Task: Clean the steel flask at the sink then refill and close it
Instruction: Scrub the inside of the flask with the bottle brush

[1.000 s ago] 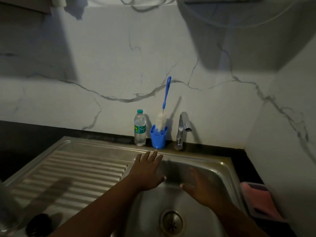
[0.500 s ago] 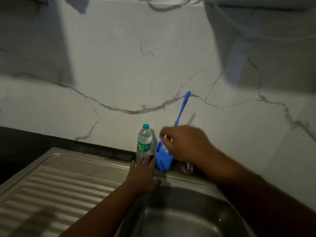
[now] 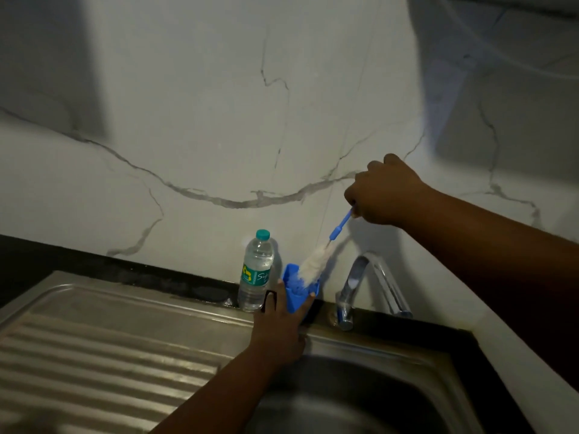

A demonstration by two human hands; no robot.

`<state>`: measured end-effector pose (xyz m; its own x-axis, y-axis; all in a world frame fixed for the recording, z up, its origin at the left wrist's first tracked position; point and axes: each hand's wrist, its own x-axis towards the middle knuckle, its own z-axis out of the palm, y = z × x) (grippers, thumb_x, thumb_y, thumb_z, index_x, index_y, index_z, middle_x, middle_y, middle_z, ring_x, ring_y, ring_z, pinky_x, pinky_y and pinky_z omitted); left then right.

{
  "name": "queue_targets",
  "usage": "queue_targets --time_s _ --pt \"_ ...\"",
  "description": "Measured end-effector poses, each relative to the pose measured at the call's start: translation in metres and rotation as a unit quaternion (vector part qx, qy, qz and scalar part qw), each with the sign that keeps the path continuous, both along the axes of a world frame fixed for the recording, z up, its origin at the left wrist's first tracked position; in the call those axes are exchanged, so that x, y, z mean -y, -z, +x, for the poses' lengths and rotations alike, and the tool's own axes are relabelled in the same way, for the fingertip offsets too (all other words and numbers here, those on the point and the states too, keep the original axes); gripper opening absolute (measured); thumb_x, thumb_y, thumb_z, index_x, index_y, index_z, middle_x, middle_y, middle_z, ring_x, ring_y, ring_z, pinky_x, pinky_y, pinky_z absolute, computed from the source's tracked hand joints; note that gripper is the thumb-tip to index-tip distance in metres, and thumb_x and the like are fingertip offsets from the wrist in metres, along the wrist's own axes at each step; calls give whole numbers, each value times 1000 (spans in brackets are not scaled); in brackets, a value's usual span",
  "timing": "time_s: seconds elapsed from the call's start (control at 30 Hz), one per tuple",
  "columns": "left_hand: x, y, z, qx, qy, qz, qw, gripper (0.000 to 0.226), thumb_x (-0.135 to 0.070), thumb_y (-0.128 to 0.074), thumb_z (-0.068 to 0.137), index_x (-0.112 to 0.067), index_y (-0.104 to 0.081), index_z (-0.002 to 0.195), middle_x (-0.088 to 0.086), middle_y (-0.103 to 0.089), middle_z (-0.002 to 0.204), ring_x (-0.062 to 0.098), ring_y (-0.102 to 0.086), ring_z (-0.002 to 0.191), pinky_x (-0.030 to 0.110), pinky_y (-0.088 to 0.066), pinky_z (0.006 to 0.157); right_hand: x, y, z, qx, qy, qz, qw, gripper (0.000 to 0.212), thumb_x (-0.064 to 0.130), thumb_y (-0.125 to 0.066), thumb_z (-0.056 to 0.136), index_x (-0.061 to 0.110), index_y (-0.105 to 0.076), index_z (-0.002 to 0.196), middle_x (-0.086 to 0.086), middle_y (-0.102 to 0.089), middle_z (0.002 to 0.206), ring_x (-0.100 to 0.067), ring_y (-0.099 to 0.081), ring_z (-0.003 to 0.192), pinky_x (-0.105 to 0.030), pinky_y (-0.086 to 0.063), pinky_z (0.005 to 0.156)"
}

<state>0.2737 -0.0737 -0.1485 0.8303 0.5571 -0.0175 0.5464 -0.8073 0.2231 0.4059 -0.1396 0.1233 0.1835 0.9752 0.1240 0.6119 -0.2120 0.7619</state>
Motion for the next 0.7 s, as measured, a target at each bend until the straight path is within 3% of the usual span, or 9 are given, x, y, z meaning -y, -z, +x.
queue_targets --time_s 0.1,0.23,0.33,0.43,0.53,0.6,0.7 --pt "0 4 0 17 3 -6 1000 97 -45 -59 89 -51 20 146 17 34 154 43 3 147 58 -20 116 -5 8 3 -26 6 -14 1000 22 45 -50 93 30 -65 96 7 -60 86 -16 -47 81 -28 -34 65" --pt "2 6 1 33 -7 -32 999 99 -41 -62 89 -51 17 147 14 38 153 39 -3 148 56 -23 116 -8 18 -3 3 21 9 1000 16 34 -50 92 28 -64 86 9 -50 72 -15 -42 76 -28 -31 66" --pt "3 6 2 36 -9 -36 999 102 -40 -64 87 -52 17 147 14 37 153 38 -9 147 54 -28 114 -1 20 -7 29 73 -21 997 20 29 -46 91 24 -50 73 8 -45 67 -15 -43 73 -35 -33 83" --pt "4 5 3 26 -6 -33 999 103 -42 -65 86 -52 18 146 14 37 153 38 -11 146 55 -28 113 13 28 0 41 125 -93 987 14 28 -42 91 25 -53 83 9 -48 68 -14 -46 69 -43 -21 104" --pt "5 1 4 5 -8 -19 1000 106 -41 -67 86 -51 21 145 16 35 154 40 -8 146 57 -27 113 24 36 10 -40 151 -78 985 13 23 -43 90 24 -56 89 9 -50 71 -11 -48 65 -33 -35 84" --pt "6 0 4 -4 -13 -11 1000 107 -38 -67 86 -51 22 145 17 34 154 41 -7 146 58 -27 113 26 33 11 -58 131 -58 988 15 19 -44 88 26 -57 92 9 -53 73 -10 -49 64 -27 -36 69" --pt "7 -1 3 -15 -17 -10 1000 108 -37 -67 86 -52 22 145 17 33 155 42 -8 146 59 -27 113 27 18 6 -38 100 -44 993 17 17 -46 87 27 -59 92 9 -58 76 -9 -50 63 -26 -37 70"
